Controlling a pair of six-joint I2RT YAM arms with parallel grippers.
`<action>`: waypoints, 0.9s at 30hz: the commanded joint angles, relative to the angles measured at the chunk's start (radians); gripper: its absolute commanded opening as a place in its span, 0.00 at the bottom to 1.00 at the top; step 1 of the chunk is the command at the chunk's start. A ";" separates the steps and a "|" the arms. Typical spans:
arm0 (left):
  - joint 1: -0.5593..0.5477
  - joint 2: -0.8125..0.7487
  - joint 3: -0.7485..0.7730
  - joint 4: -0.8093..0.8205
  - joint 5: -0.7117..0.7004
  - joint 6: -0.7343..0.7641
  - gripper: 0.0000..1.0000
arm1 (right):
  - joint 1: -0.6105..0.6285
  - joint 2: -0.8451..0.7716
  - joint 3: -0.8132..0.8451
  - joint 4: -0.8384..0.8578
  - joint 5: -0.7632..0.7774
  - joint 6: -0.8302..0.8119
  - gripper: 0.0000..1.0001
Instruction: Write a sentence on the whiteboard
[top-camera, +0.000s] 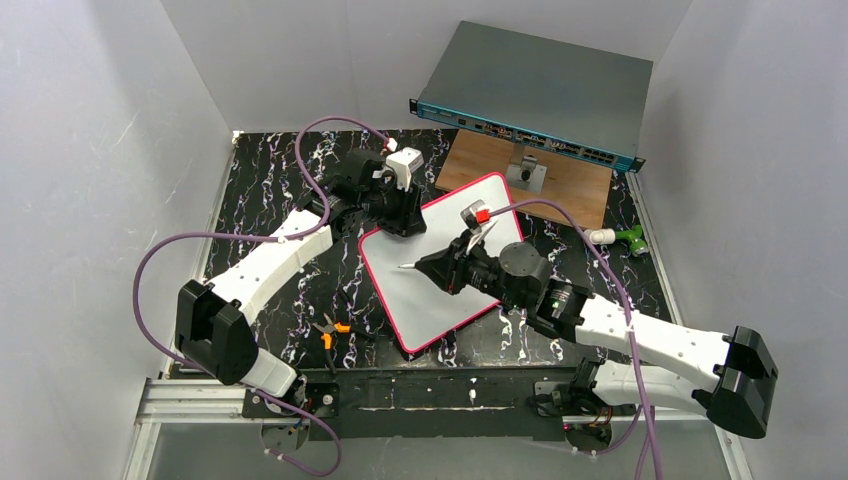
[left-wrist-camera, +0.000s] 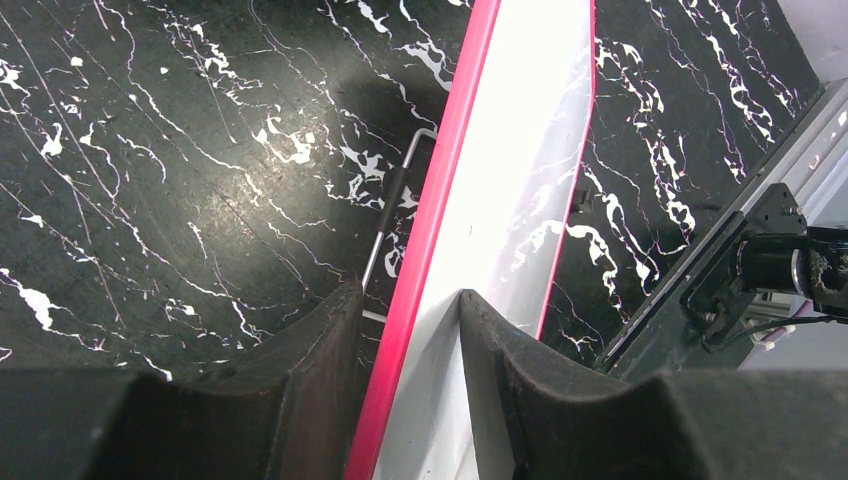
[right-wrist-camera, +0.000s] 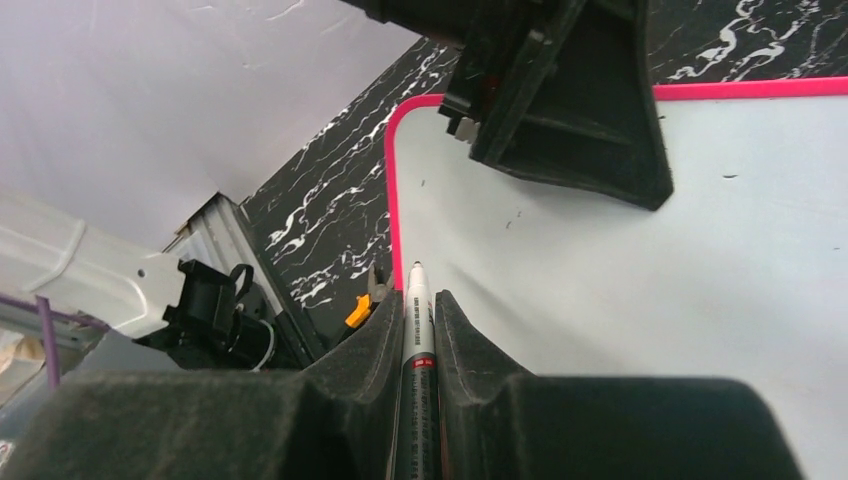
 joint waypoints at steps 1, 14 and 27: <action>0.001 -0.061 0.017 0.044 -0.016 0.016 0.00 | 0.006 0.002 -0.007 0.125 0.073 -0.008 0.01; 0.001 -0.069 0.014 0.037 -0.005 0.011 0.00 | 0.009 0.105 0.002 0.244 0.041 0.034 0.01; 0.001 -0.082 0.007 0.030 -0.004 0.014 0.00 | 0.009 0.150 0.007 0.284 0.062 0.054 0.01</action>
